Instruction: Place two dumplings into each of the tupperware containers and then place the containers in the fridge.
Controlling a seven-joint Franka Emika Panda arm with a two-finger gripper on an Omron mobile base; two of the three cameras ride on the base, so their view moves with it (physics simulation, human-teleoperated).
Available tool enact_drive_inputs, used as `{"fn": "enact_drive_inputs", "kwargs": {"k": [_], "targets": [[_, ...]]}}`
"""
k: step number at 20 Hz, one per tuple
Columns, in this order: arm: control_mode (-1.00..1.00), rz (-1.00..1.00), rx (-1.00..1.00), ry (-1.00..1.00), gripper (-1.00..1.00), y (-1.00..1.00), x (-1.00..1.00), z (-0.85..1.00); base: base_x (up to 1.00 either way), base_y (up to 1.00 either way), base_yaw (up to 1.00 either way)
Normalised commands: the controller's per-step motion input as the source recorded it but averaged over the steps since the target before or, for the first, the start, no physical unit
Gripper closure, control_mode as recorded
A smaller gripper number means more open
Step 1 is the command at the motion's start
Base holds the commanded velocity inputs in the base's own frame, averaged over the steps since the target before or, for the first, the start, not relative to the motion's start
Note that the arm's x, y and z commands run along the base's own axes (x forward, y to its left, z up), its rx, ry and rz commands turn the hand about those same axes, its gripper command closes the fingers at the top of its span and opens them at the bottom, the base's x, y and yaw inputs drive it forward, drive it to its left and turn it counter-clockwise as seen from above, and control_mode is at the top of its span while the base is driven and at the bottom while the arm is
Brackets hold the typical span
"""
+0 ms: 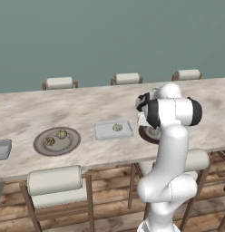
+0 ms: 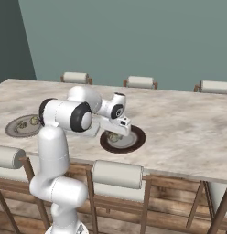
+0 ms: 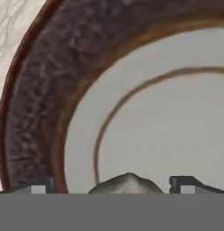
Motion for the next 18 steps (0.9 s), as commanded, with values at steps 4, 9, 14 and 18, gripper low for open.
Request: {"fn": "enact_drive_inputs", "kwargs": {"k": [4, 9, 14, 18], "targets": [[-1.0, 0.0, 0.0, 0.05, -1.0, 0.16, 0.0, -0.31, 0.0, 0.0, 0.0], [-1.0, -0.02, 0.0, 0.05, 1.0, 0.04, -0.02, -0.29, 0.0, 0.0, 0.0], [-1.0, -0.08, 0.0, 0.04, 1.0, 0.0, -0.39, -0.22, 0.0, 0.0, 0.0], [-1.0, -0.12, 0.0, 0.04, 1.0, 0.0, -0.36, -0.16, 0.0, 0.0, 0.0]]}}
